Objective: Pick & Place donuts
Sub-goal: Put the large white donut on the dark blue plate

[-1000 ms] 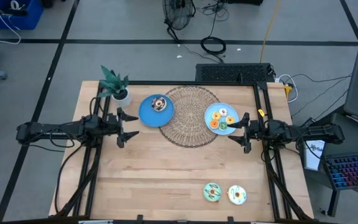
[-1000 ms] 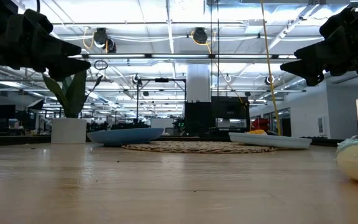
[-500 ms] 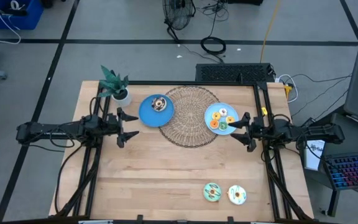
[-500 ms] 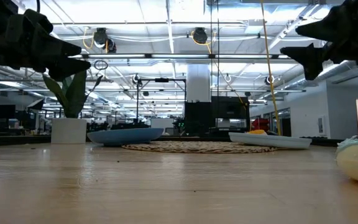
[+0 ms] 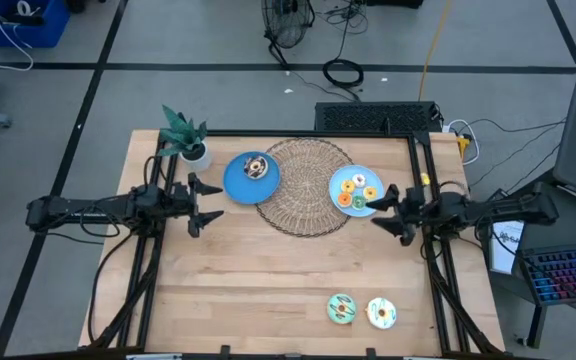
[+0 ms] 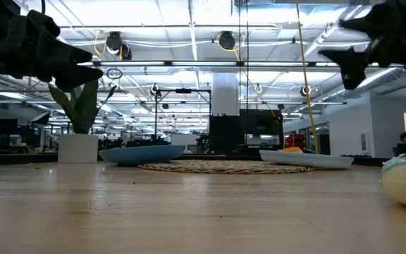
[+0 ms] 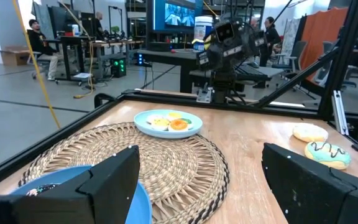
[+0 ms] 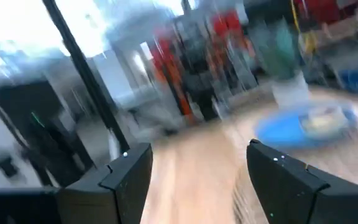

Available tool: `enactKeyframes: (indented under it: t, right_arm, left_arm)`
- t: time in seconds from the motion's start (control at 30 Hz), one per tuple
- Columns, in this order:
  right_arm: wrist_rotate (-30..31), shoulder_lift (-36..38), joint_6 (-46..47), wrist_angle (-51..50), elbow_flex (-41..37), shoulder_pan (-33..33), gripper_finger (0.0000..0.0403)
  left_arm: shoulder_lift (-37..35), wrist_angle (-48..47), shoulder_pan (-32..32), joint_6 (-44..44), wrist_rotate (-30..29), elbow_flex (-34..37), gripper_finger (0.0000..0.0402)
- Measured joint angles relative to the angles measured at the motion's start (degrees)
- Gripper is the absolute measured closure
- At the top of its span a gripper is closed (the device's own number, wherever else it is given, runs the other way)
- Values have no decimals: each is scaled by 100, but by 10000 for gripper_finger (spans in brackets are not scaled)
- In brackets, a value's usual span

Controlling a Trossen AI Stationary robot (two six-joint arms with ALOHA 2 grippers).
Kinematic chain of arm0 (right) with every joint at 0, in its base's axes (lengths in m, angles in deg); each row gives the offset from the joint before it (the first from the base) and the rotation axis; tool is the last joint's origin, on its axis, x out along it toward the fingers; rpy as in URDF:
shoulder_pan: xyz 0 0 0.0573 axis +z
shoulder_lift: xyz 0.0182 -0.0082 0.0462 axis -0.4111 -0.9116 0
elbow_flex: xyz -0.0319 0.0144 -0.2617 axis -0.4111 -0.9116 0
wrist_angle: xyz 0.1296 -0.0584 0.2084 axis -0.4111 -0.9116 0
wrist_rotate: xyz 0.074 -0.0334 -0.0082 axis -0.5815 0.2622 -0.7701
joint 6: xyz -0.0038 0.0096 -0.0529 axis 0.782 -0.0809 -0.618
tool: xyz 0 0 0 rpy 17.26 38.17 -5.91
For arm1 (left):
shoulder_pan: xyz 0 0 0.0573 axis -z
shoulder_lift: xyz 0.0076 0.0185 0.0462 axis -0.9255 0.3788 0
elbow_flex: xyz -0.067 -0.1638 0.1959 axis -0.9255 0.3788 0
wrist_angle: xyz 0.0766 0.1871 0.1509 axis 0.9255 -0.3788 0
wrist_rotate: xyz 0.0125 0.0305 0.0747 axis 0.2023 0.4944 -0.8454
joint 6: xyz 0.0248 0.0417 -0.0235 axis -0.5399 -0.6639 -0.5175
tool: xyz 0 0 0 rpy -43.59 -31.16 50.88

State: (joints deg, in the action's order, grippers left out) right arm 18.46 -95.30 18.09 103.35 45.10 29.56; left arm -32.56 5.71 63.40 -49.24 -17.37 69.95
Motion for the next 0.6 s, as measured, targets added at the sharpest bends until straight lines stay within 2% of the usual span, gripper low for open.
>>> enactKeyframes:
  t: [0.17, 0.3, 0.47, 0.53, 0.6]
  right_arm:
    - [376, -1604, -195, -937, 1409, 634, 161]
    - [663, -3476, 88, -2727, 3008, 1269, 161]
    - [525, -5694, 1541, -5629, 5312, 1979, 161]
    - [213, -6472, 2346, -6633, 6028, 2204, 161]
    - [-299, -7044, 3251, -7218, 6607, 2375, 161]
  left_arm:
    - [0, 2, -1, 0, -1, 0, 66]
    - [0, -2, -2, -1, -2, 0, 66]
    - [2, 8, 0, 0, 5, 0, 66]
    - [0, 19, -1, -2, -3, -1, 66]
    - [2, 13, -2, 0, 1, 0, 66]
